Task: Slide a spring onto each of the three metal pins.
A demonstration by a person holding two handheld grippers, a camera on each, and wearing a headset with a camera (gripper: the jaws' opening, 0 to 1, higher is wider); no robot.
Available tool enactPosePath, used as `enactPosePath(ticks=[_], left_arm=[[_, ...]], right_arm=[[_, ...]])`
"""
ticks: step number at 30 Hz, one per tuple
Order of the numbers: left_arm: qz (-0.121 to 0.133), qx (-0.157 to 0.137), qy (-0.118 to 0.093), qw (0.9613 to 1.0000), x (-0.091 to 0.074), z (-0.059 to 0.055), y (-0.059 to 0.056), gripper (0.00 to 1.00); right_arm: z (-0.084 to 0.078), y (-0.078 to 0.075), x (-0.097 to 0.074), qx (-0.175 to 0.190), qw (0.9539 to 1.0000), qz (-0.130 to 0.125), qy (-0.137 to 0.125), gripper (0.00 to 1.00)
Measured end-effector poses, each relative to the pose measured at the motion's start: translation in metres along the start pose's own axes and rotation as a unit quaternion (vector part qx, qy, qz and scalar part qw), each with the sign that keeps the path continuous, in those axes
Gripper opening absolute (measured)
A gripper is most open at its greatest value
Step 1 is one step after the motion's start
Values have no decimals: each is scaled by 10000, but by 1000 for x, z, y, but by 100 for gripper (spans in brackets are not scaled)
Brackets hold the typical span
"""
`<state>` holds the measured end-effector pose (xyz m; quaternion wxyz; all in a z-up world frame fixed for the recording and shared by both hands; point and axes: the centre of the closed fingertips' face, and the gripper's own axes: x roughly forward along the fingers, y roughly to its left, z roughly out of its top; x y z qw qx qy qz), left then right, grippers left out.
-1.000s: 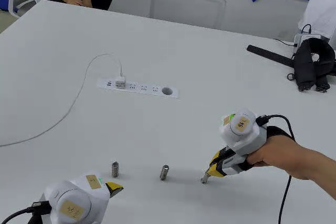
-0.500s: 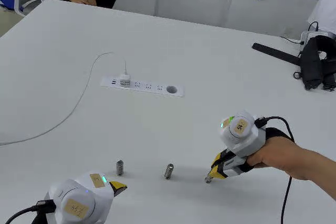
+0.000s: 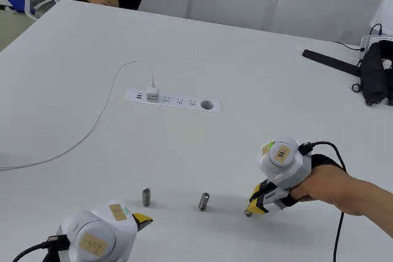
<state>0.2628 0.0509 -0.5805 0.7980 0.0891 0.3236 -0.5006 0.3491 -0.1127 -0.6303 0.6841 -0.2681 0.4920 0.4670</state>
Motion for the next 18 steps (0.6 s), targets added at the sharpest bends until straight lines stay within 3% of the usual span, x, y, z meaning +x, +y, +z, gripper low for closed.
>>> enactPosePath(ticks=[18], left_arm=[[-13, -10, 8, 10000, 1, 0, -1, 71]], right_arm=[[-4, 1, 7, 102, 9999, 7, -6, 17]])
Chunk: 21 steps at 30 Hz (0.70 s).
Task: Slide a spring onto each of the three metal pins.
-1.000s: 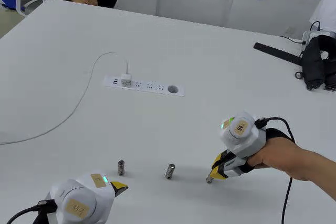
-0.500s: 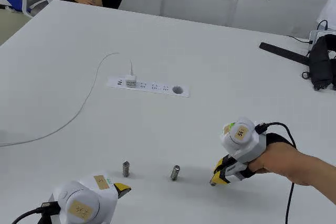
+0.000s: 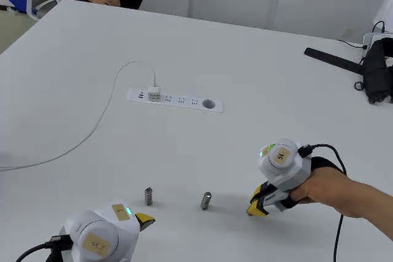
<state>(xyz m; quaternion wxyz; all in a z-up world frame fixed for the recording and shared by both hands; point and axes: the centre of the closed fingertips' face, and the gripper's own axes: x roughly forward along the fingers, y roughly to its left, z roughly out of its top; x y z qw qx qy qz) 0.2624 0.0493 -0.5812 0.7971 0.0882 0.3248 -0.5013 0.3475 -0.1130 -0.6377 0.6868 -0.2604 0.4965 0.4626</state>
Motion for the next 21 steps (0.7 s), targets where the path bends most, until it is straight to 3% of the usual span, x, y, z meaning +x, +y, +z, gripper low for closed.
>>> enactPosePath(ticks=[14, 21], left_arm=[[-18, 33, -47, 10000, -1, 3, -2, 71], [-32, 22, -52, 10000, -4, 2, -5, 72]], right_arm=[[-4, 7, -16, 154, 9996, -141, -194, 30], [-10, 4, -29, 469, 9974, -323, -433, 38]])
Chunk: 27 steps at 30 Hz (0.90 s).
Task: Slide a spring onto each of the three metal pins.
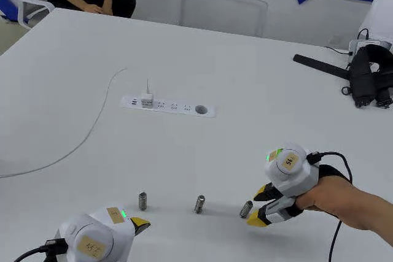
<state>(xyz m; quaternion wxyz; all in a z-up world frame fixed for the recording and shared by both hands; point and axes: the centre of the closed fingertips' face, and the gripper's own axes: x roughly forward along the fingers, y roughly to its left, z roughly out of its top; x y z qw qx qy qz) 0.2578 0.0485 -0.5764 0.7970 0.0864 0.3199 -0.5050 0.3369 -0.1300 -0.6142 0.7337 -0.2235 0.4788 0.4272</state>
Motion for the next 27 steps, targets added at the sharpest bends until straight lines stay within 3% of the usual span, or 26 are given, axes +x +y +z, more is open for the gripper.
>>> enactPosePath(ticks=[5, 11, 15, 22, 27], left_arm=[[9, -1, -8, 10000, -1, 0, 0, 72], [32, -9, -22, 10000, -2, 0, 0, 72], [80, -44, -54, 9999, -5, 0, 3, 72], [196, -199, -116, 9995, -9, -1, 10, 72], [311, -290, -165, 9990, -14, 0, 19, 72]], right_arm=[[-3, -2, -10, 272, 9993, -109, -241, 40], [-2, -6, -21, 698, 9946, -398, -651, 46], [0, -8, -29, 1160, 9856, -551, -1103, 49], [4, -2, -40, 1823, 9645, -694, -1781, 57], [0, 10, -40, 2004, 9575, -690, -1958, 62]])
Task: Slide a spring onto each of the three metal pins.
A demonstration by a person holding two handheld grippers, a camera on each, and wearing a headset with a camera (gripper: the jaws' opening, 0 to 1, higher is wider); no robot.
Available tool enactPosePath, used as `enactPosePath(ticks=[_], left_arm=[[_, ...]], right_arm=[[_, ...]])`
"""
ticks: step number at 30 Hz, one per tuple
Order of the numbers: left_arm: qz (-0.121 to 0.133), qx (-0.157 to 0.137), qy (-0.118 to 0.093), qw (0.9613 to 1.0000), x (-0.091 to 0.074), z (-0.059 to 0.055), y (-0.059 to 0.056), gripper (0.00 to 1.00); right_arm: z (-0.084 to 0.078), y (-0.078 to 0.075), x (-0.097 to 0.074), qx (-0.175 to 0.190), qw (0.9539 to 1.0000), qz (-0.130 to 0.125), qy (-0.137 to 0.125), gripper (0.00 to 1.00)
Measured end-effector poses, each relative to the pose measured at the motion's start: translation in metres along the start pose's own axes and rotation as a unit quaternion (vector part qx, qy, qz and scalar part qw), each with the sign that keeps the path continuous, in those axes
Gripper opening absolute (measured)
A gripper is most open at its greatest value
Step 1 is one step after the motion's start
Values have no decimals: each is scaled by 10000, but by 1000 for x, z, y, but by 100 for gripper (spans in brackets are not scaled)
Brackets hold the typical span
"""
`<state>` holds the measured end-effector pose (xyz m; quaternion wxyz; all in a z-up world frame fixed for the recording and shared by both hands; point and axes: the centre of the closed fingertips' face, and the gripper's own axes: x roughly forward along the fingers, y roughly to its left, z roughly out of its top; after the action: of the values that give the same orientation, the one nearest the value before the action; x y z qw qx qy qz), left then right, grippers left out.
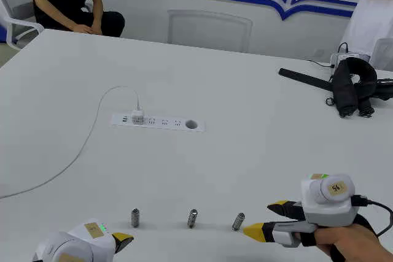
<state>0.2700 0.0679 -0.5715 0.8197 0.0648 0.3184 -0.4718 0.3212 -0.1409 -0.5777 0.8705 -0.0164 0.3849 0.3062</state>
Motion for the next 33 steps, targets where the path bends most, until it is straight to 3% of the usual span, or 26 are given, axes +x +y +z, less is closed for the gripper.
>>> enactPosePath(ticks=[14, 21, 33], left_arm=[[344, -203, -101, 9991, -13, 0, 25, 75], [475, -315, -112, 9983, -19, -3, 34, 75], [651, -450, -95, 9968, -28, -10, 45, 76]], right_arm=[[-25, 28, -8, 183, 9998, 45, -110, 72], [-29, 32, -10, 440, 9987, -1, -268, 75], [-38, 54, -1, 373, 9989, 124, -267, 84]])
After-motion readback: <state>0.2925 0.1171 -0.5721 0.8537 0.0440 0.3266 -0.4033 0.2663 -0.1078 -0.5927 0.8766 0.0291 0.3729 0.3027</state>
